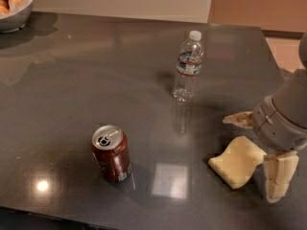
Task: Move sponge near water bottle
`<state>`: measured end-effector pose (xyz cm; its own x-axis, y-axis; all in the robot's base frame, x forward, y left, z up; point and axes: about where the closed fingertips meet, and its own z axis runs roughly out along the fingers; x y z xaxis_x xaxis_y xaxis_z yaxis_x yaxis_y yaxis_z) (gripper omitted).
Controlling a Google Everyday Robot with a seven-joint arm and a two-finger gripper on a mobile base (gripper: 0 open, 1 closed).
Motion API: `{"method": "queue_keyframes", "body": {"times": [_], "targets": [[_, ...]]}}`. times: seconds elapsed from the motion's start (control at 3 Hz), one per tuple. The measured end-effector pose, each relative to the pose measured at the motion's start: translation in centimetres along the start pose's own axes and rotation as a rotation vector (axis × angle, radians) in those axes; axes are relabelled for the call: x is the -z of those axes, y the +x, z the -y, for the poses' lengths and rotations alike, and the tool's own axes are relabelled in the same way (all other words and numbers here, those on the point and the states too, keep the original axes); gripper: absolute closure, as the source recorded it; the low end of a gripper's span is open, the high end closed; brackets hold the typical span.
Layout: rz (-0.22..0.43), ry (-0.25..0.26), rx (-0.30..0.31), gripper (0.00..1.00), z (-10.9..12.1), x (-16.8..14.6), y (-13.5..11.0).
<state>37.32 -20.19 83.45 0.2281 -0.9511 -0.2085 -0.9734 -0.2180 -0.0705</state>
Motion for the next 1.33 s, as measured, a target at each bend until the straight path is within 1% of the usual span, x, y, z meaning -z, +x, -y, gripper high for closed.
{"method": "queue_keyframes", "body": {"times": [0.33, 0.67, 1.33], "targets": [[-0.033, -0.016, 0.032, 0.18, -0.47, -1.38, 0.20], [-0.053, -0.033, 0.016, 0.41, -0.26, -1.80, 0.65], [-0.054, -0.034, 0.015, 0.87, -0.18, -0.86, 0.47]]}}
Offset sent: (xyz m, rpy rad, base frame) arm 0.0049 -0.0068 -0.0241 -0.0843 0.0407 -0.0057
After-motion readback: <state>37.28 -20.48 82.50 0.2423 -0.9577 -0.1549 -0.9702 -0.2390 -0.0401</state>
